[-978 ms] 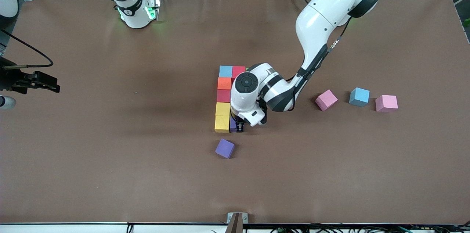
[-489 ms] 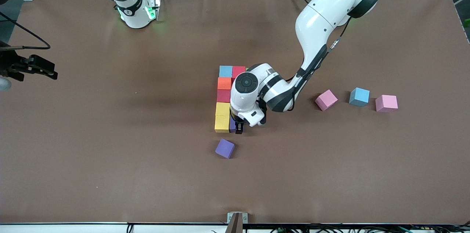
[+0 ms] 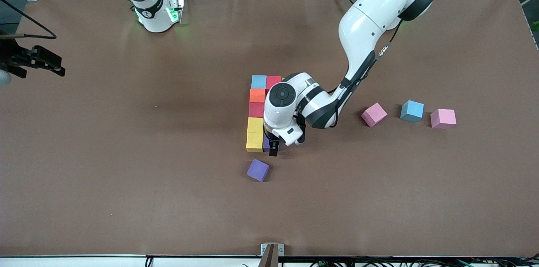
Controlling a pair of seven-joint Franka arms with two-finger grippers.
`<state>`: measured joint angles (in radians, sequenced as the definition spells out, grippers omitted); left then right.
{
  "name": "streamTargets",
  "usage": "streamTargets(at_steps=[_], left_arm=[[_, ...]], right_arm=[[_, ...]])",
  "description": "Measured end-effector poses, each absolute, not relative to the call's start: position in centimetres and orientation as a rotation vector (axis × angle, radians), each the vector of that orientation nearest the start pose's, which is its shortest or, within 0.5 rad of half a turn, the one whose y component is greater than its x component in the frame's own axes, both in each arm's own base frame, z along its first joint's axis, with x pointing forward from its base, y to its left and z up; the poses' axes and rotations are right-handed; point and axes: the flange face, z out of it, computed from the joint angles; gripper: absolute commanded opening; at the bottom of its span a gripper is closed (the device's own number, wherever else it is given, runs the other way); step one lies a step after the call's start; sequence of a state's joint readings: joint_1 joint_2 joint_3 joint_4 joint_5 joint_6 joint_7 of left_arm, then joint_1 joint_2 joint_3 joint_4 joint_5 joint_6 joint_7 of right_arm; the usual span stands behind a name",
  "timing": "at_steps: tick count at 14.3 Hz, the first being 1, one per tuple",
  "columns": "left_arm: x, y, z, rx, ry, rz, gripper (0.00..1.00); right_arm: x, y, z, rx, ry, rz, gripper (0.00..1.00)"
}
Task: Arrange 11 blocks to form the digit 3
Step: 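Release purple and move the left gripper to the loose pink cube, then grasp the pink cube with the left gripper and lift it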
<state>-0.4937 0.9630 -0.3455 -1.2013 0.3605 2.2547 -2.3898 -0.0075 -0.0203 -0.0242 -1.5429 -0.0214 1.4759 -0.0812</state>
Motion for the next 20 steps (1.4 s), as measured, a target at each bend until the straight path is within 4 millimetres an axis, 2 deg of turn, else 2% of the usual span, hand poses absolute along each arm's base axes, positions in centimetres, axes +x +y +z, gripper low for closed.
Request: streamTargets(at_steps=[2, 5, 8, 11, 14, 16, 18, 20], left_arm=[[58.3, -50.8, 25.4, -2.418, -2.227, -0.057, 1.00], [58.3, -50.2, 29.2, -2.483, -2.122, -0.107, 1.00], [59.5, -47.3, 32.3, -2.530, -1.976, -0.151, 1.00], [61.4, -42.4, 35.3, -2.586, -1.839, -0.190, 1.00], [61.4, -37.1, 37.1, -2.630, -1.680, -0.211, 1.00], [61.0, -33.2, 37.7, -2.653, -1.572, -0.201, 1.00], [61.4, -28.8, 37.8, -2.645, -1.540, -0.177, 1.00], [62.0, -24.3, 36.8, -2.621, -1.542, -0.122, 1.00]], right_arm=[[53.2, -2.0, 65.0, -3.159, -0.075, 0.058, 1.00], [53.1, -2.0, 64.9, -3.158, -0.076, 0.058, 1.00], [53.1, -1.9, 64.4, -3.157, -0.076, 0.073, 1.00], [53.1, -1.9, 64.2, -3.144, -0.074, 0.076, 1.00], [53.1, -1.9, 64.2, -3.141, -0.023, 0.076, 1.00], [53.1, -1.8, 64.3, -3.141, 0.012, 0.075, 1.00], [53.1, -1.8, 64.3, -3.141, 0.016, 0.074, 1.00], [53.0, -1.8, 64.3, -3.141, 0.016, 0.074, 1.00]])
